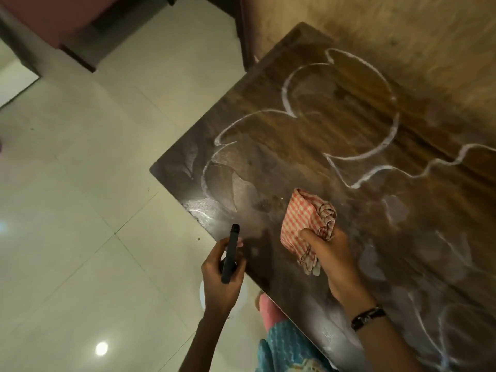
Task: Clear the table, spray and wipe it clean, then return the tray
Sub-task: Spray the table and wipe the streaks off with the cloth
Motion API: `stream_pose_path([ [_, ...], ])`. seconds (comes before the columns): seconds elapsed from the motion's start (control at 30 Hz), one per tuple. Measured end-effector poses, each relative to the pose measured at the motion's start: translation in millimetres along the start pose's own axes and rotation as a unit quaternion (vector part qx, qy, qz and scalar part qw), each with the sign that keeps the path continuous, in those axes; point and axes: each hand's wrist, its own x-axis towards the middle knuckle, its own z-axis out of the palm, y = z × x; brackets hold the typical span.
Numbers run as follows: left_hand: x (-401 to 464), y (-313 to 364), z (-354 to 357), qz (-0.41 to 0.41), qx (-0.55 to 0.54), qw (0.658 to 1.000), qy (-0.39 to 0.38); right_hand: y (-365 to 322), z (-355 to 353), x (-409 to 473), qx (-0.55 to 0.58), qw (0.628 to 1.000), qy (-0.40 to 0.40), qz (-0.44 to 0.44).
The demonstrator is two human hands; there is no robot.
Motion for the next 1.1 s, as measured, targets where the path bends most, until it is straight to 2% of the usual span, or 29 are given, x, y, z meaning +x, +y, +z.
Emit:
stream_pose_path([
  [0.17, 36.4, 3.2, -8.6, -0.006, -0.013, 1.000, 0.028, -23.2, 44.5, 23.1, -0.004, 0.999, -0.040, -0.011],
  [0.5, 82.8, 6.9, -43.3, 0.001, 0.019, 1.000, 0.000, -64.3, 85.9, 41.9, -0.055, 0.998, -0.038, -0.019],
  [0.87, 94.7, -22.2, -76.2, -0.011, 0.083, 0.996, -0.029, -53.7, 119.6, 32.4, -0.036, 0.999, -0.011, -0.004],
  [1.1, 104.8, -32.8, -105.5, 0.009, 0.135, 0.987, -0.085, -47.9, 144.0, 16.6, -0.031, 0.997, 0.066, 0.018],
])
